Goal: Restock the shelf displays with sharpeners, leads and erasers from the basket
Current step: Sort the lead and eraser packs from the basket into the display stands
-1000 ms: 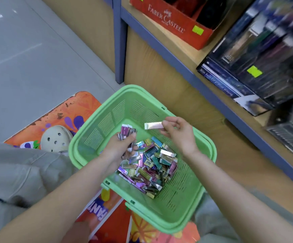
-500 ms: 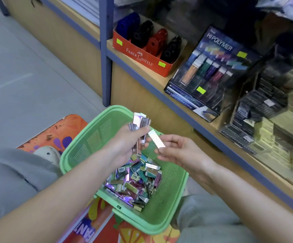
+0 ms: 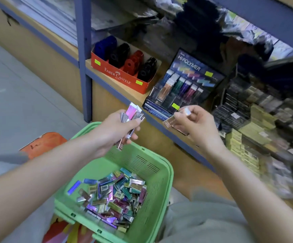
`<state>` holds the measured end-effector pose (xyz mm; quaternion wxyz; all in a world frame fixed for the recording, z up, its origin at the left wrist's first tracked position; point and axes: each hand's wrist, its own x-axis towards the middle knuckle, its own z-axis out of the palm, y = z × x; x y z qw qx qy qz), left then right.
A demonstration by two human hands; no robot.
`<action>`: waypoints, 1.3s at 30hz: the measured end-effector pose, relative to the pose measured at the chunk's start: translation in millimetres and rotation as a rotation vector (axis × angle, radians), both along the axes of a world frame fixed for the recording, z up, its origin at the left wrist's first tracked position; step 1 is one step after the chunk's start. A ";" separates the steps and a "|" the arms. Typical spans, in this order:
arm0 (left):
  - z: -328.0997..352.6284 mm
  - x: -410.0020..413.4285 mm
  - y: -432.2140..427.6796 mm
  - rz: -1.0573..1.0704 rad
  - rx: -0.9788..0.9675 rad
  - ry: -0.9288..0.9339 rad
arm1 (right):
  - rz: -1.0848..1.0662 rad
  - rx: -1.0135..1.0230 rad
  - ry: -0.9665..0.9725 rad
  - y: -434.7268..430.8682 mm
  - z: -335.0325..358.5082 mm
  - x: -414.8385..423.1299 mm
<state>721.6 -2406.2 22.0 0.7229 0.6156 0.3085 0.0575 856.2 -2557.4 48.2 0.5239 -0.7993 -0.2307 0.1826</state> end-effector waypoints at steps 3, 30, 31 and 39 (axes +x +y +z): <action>-1.6 9.9 5.9 -0.004 0.020 -0.009 | -0.109 0.024 -0.251 14.5 12.8 26.1; 0.2 50.2 26.9 0.146 -0.280 -0.055 | -0.035 -0.233 -0.914 76.8 -9.4 53.9; 0.4 49.7 26.7 0.138 -0.280 -0.054 | -0.044 -0.181 -0.827 75.1 -9.1 46.3; 1.9 48.0 19.2 0.053 -0.260 -0.043 | 0.150 -0.197 -0.013 66.0 -10.7 15.1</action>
